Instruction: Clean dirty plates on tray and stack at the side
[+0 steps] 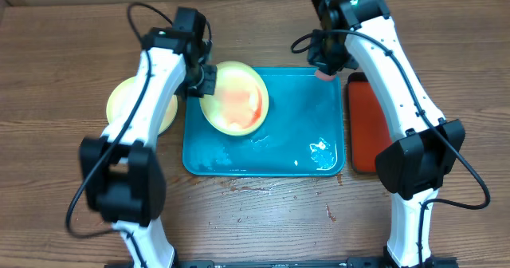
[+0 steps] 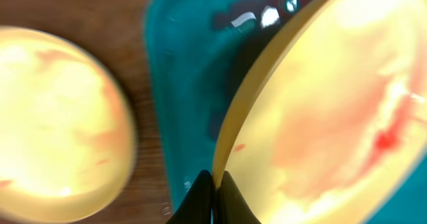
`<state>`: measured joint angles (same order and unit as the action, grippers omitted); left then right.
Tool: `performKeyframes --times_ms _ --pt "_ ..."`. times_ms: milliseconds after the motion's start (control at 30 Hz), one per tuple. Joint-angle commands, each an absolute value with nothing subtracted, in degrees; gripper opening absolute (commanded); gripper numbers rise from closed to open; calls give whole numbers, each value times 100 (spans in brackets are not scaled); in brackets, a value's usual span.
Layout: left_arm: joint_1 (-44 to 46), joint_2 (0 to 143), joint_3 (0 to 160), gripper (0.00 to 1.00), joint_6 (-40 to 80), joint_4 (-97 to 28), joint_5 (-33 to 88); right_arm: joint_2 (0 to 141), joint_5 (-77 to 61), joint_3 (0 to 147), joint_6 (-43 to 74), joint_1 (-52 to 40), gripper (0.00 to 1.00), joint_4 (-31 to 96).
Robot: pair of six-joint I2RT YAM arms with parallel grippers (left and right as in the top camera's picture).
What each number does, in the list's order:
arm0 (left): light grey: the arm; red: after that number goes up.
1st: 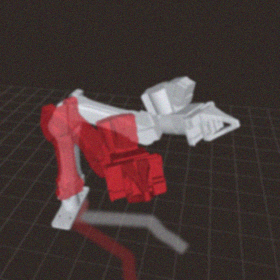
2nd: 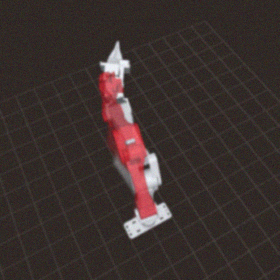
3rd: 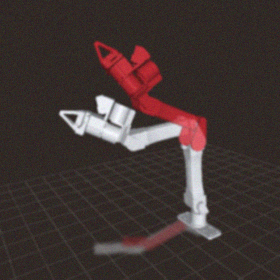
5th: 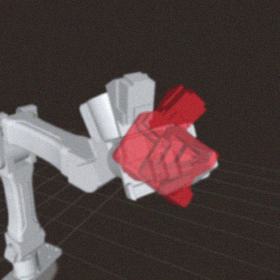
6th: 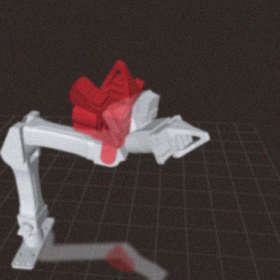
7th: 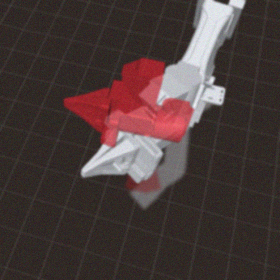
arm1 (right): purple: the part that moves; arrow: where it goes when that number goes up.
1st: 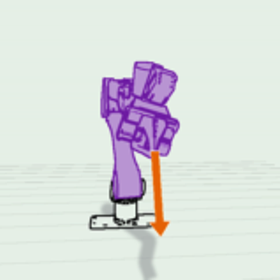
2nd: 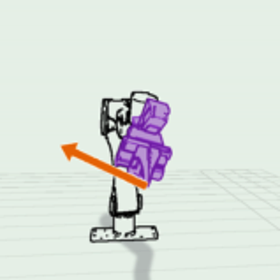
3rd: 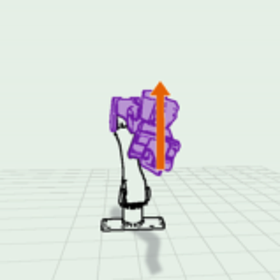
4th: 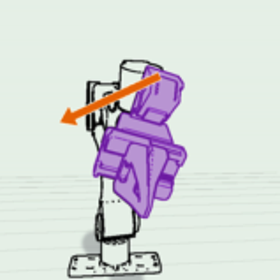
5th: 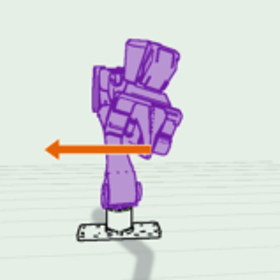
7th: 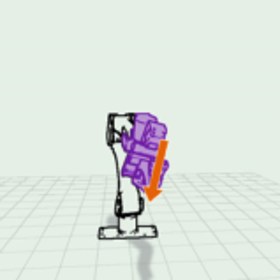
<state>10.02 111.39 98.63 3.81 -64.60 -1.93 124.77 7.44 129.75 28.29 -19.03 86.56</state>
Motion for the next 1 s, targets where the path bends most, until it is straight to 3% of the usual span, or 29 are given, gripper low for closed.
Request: performKeyframes --times_ms 0,267,600,967 --pt "1133 10613 9953 4 71 -6449 -1083 12429 676 13045 2842 -1855 4 8665" --pt "1900 10335 9950 4 25 -6451 -2985 12429 679 13045 2689 -1835 4 8670" --pt "3109 10337 9950 4 934 -6442 -5428 12429 676 13045 2652 -1824 4 8674" --pt "3570 10337 9950 4 1490 -6416 -6066 12429 803 13045 2650 -1769 4 8626"
